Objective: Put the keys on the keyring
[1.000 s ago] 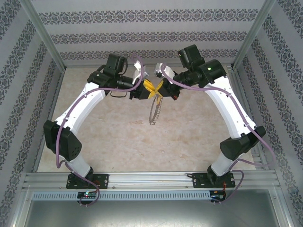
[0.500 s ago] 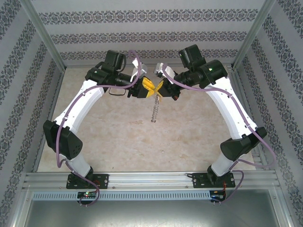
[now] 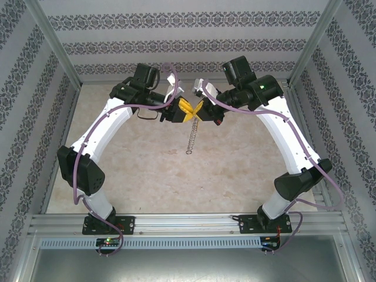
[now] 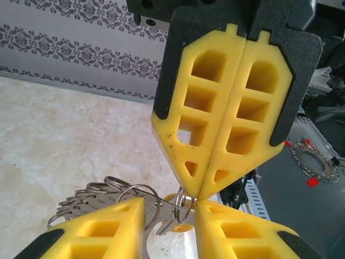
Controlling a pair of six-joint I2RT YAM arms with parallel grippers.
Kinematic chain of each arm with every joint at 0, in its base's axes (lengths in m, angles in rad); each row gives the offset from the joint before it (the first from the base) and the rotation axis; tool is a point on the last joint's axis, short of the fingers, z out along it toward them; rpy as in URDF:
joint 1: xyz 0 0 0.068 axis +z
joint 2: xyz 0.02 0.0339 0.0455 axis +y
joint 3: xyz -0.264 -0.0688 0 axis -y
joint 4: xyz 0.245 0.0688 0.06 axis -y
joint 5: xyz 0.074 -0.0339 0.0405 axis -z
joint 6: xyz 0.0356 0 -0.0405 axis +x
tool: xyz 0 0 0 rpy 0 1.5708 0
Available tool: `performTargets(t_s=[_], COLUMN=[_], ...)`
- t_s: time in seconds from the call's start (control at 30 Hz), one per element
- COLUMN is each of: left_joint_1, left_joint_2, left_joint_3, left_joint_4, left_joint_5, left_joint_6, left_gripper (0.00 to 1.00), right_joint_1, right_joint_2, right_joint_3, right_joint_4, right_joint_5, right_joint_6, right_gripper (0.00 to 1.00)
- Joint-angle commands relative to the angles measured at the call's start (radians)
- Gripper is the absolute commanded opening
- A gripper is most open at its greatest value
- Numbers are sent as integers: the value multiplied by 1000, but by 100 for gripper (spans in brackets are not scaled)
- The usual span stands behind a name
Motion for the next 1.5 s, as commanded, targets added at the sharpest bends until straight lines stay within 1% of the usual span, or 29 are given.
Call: performTargets(t_s=[0.0, 0.27, 0.4, 0.57, 0.63, 0.67, 0.7, 0.73, 0.77, 0.8, 0.9, 1.03, 1.1, 1.2, 1.33, 1.47], left_joint_1=[-13, -27, -32, -36, -34, -35, -36, -35, -35, -35, -35, -35, -34, -35, -35, -34], left_joint_2=[11, 12, 18, 17, 7, 2, -1, -5, -9, -13, -34, -58, -66, -79, -93, -99], left_joint_3=[29, 29, 28, 15, -2, -12, -17, -22, -24, -31, -60, -90, -94, -102, -116, -121], left_joint_4=[-49, -37, -21, 19, 57, 75, 85, 91, 95, 102, 142, 206, 215, 233, 260, 275], left_joint_5=[53, 63, 68, 60, 51, 47, 43, 39, 38, 34, 22, 17, 14, 12, 16, 21], left_joint_6=[36, 34, 26, 2, -20, -32, -40, -44, -47, -50, -76, -116, -121, -135, -155, -168], left_gripper=[29, 17, 0, 0, 0, 0, 0, 0, 0, 0, 0, 0, 0, 0, 0, 0], right_joint_1=[-5, -8, -8, -10, -28, -46, -63, -82, -96, -117, -168, -208, -215, -216, -212, -199], right_joint_2=[-24, -26, -26, -30, -50, -70, -95, -130, -159, -213, -339, -464, -501, -535, -520, -503], right_joint_3=[-3, -18, -22, -27, -45, -71, -105, -159, -206, -291, -517, -788, -880, -983, -1020, -1029], right_joint_4=[33, 49, 55, 79, 109, 142, 187, 249, 305, 417, 670, 983, 1099, 1253, 1320, 1357], right_joint_5=[-33, -38, -39, -38, -46, -58, -63, -64, -65, -60, -49, -65, -103, -198, -266, -297], right_joint_6=[0, 4, 8, 31, 59, 90, 128, 173, 211, 287, 473, 670, 726, 787, 827, 842], right_gripper=[0, 0, 0, 0, 18, 28, 34, 38, 40, 43, 47, 47, 47, 47, 44, 41])
